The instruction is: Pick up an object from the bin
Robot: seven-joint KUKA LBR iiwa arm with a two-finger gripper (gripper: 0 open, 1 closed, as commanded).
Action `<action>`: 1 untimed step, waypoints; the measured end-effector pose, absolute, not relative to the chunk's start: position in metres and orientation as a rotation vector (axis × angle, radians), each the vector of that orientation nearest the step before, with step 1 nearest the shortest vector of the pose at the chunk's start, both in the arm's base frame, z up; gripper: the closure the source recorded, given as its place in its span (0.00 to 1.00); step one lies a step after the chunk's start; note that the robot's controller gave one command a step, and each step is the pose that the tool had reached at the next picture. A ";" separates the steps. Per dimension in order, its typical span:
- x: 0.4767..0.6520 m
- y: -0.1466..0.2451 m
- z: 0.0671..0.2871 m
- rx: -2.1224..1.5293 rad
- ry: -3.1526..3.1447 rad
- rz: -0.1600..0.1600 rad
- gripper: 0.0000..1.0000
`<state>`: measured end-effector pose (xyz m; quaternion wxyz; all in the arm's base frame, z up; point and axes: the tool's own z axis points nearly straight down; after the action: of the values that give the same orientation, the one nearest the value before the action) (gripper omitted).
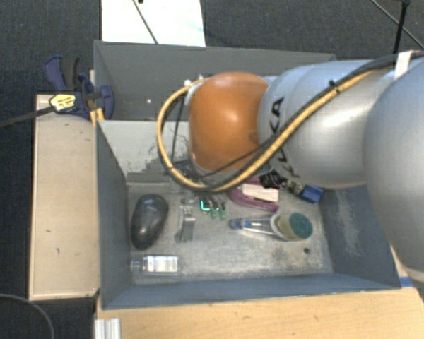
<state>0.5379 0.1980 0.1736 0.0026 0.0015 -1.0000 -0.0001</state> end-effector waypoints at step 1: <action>0.584 0.253 0.071 0.883 -3.017 0.001 0.00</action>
Offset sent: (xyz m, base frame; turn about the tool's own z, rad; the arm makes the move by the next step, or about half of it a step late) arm 0.0447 0.0552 -0.1036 -0.5671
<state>0.5839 0.2527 0.0707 -0.0012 0.2808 -0.9598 0.0003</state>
